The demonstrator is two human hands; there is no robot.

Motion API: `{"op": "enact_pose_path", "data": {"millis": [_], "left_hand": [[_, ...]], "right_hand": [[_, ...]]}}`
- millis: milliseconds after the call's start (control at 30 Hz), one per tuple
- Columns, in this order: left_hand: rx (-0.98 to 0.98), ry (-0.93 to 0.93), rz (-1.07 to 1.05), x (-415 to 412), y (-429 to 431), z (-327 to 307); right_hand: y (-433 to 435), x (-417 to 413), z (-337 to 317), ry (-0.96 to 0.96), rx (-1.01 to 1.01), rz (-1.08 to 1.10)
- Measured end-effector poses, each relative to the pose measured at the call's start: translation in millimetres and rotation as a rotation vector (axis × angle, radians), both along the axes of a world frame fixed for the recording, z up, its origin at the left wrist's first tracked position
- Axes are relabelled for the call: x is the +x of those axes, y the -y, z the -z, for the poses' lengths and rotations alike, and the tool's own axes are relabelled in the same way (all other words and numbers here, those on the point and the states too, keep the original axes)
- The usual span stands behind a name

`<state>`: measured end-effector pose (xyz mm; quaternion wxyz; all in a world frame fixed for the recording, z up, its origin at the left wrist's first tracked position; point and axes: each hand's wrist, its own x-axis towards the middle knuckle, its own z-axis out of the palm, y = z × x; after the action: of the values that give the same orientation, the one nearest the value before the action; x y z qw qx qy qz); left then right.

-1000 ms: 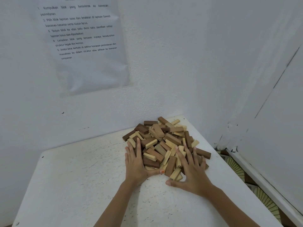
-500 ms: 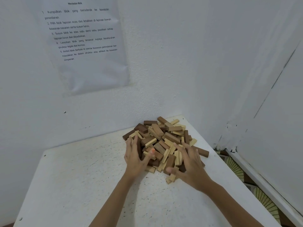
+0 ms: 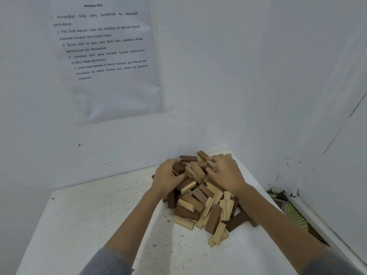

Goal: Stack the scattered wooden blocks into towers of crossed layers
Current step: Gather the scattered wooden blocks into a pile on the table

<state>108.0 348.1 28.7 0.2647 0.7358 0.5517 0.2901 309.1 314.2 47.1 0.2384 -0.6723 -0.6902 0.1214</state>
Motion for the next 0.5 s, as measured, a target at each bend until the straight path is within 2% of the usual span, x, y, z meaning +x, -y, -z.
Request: {"op": "enact_pose_path", "data": {"millis": [100,233,500], "left_hand": [[-0.117,-0.151,0.073,2,-16,2],[-0.126,-0.155,0.094,2,-25,8],[0.13,-0.207,0.142,-3,-27,10]], "right_hand": [[-13,-4,-5,0.068,-0.125,-0.066],[-20,-4,-2,0.006,-0.131,-0.094],[-35,-9,1,-0.565,0.053,0.051]]}}
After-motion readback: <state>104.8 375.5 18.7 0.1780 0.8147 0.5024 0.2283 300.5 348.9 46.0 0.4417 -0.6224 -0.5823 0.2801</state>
